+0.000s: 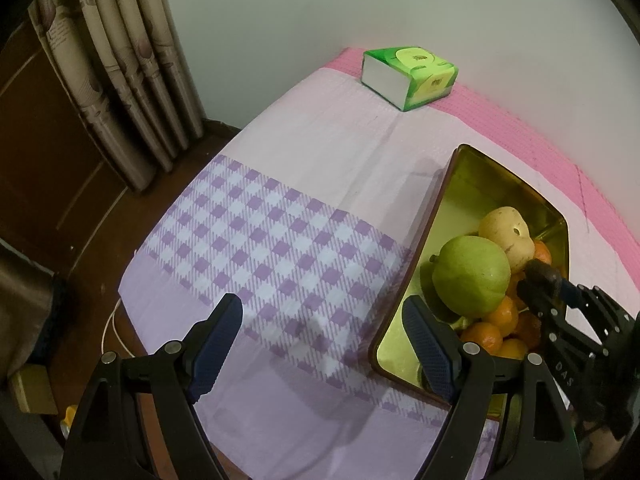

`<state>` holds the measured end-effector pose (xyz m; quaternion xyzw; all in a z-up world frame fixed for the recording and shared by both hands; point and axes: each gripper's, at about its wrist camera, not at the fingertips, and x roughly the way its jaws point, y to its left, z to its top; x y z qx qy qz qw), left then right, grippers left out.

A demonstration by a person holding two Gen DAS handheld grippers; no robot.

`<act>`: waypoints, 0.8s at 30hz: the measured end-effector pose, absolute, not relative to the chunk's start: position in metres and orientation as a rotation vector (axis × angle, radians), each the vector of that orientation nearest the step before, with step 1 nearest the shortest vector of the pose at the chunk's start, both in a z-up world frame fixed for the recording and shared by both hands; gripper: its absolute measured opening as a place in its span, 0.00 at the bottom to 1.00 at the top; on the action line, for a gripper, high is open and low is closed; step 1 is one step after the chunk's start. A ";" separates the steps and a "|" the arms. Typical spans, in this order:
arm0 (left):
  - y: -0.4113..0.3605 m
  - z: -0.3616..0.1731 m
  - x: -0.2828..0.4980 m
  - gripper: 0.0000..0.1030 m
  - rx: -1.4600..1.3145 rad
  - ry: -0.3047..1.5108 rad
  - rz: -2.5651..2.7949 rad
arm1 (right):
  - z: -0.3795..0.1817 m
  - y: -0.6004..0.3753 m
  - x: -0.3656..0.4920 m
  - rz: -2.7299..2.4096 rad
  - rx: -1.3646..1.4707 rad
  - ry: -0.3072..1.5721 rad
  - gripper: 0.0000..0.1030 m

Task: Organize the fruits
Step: 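Carry the passion fruit into the gold tin and open the right tool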

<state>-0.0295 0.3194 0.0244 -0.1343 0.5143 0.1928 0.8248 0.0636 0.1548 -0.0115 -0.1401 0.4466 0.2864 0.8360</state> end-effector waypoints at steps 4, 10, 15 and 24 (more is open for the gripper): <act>0.318 0.023 -0.029 0.80 -0.278 1.098 0.405 | -0.013 0.156 0.071 0.582 -0.297 0.952 0.34; 0.314 0.023 -0.029 0.80 -0.263 1.096 0.397 | -0.020 0.154 0.077 0.557 -0.289 0.974 0.33; 0.311 0.022 -0.028 0.80 -0.253 1.101 0.389 | -0.024 0.156 0.079 0.549 -0.298 0.977 0.35; 0.307 0.022 -0.028 0.80 -0.243 1.104 0.376 | -0.015 0.156 0.075 0.529 -0.281 0.970 0.51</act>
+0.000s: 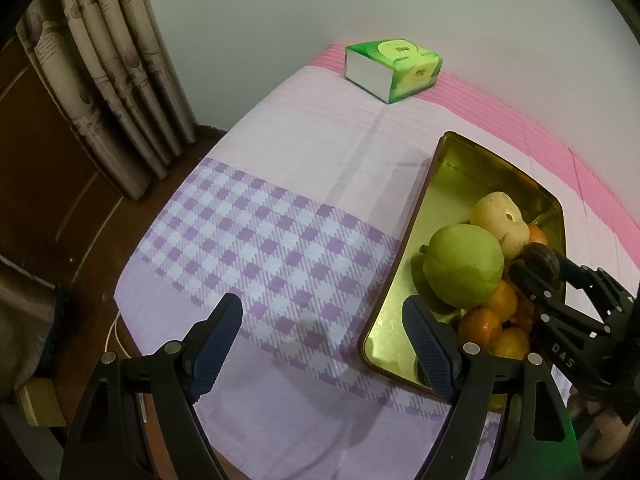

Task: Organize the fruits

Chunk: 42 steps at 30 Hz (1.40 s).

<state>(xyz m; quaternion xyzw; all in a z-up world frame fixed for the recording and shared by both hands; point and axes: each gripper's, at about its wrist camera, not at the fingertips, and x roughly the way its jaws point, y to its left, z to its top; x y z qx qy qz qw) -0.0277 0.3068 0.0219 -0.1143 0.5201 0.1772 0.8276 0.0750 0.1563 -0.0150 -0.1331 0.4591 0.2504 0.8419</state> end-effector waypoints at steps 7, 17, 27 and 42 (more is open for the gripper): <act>0.302 0.021 -0.027 0.80 -0.228 1.109 0.370 | -0.002 0.155 0.065 0.527 -0.269 0.947 0.69; 0.297 0.020 -0.026 0.80 -0.207 1.114 0.359 | 0.016 0.144 0.044 0.510 -0.245 0.932 0.91; 0.290 0.020 -0.026 0.80 -0.181 1.117 0.353 | 0.019 0.135 0.019 0.507 -0.238 0.962 0.99; 0.284 0.018 -0.025 0.80 -0.155 1.127 0.346 | 0.009 0.129 0.016 0.474 -0.241 1.006 0.99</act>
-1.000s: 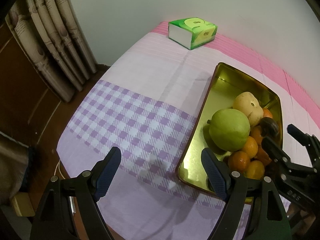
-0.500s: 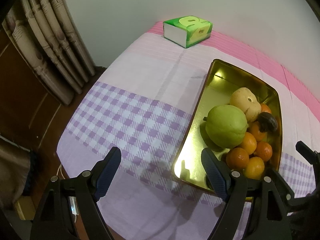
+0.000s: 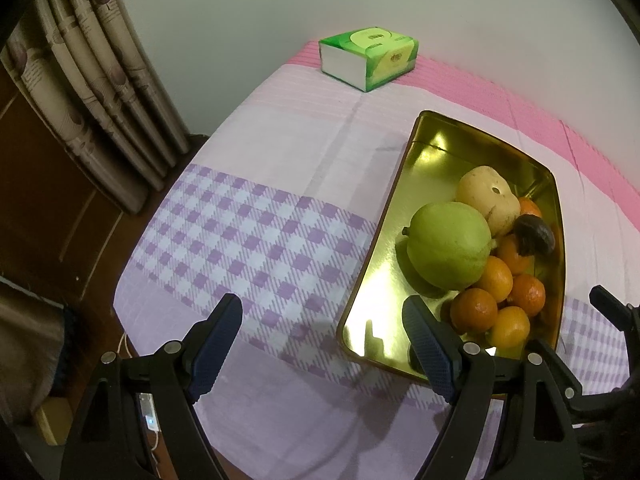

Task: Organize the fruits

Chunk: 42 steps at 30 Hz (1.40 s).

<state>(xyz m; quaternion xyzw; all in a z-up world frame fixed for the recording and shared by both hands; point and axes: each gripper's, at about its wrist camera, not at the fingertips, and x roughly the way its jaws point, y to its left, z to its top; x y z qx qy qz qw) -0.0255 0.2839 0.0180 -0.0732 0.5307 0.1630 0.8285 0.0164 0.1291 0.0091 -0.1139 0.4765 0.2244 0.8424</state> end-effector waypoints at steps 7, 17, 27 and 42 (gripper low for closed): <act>0.282 0.018 -0.026 0.80 -0.152 1.129 0.345 | 0.007 0.131 0.015 0.469 -0.245 1.011 0.99; 0.282 0.016 -0.025 0.80 -0.146 1.135 0.341 | 0.003 0.132 0.014 0.472 -0.244 1.026 0.99; 0.279 0.014 -0.025 0.80 -0.140 1.140 0.338 | 0.001 0.134 0.014 0.474 -0.245 1.034 0.99; 0.279 0.015 -0.024 0.80 -0.139 1.138 0.337 | -0.002 0.135 0.014 0.467 -0.245 1.043 0.99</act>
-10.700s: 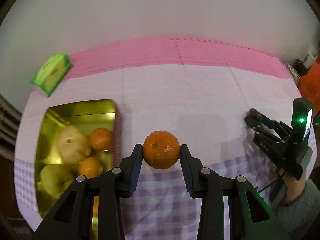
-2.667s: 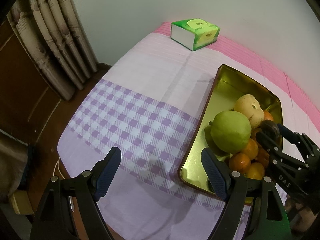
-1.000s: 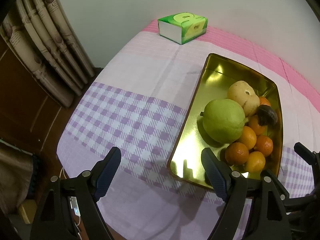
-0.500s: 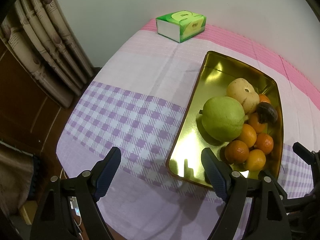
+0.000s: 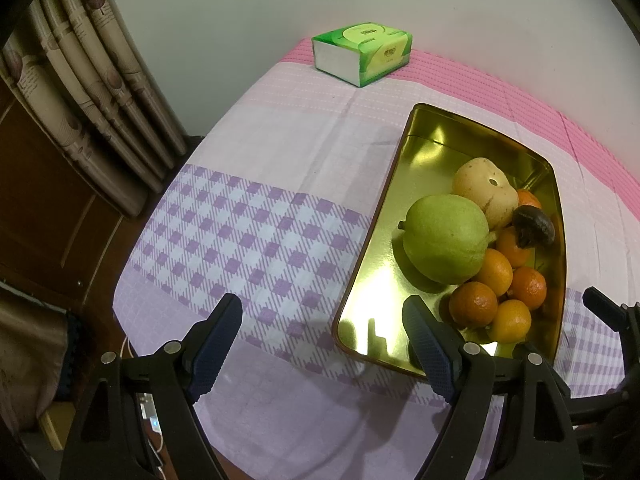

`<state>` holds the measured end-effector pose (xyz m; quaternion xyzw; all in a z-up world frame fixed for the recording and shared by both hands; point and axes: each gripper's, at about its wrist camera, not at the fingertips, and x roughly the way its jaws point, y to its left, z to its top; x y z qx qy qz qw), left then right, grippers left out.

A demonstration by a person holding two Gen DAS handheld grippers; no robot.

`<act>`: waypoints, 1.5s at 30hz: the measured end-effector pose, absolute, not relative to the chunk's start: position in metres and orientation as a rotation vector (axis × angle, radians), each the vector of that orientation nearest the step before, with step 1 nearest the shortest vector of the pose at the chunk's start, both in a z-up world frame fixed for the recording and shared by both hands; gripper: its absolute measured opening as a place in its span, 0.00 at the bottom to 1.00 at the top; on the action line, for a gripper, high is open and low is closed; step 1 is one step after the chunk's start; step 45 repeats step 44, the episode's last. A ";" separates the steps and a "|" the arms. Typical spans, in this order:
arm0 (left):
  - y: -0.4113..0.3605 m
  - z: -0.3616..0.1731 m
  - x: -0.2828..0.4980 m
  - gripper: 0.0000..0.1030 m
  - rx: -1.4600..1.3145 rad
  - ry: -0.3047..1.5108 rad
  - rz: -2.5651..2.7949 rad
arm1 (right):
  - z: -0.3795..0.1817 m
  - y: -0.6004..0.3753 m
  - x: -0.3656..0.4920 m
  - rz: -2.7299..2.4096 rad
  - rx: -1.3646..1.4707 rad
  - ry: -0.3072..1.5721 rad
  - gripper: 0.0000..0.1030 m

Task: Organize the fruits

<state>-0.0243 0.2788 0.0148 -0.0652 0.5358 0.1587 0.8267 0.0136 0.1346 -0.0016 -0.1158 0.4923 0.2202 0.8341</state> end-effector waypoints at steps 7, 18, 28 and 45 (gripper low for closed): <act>0.279 0.015 -0.024 0.80 -0.137 1.137 0.336 | -0.003 0.135 0.012 0.472 -0.247 1.048 0.99; 0.278 0.016 -0.024 0.80 -0.139 1.136 0.337 | -0.004 0.136 0.011 0.480 -0.253 1.055 0.99; 0.278 0.015 -0.024 0.80 -0.140 1.135 0.334 | -0.005 0.136 0.011 0.482 -0.258 1.056 0.99; 0.271 0.021 -0.024 0.80 -0.111 1.113 0.307 | -0.004 0.137 0.011 0.483 -0.258 1.055 0.99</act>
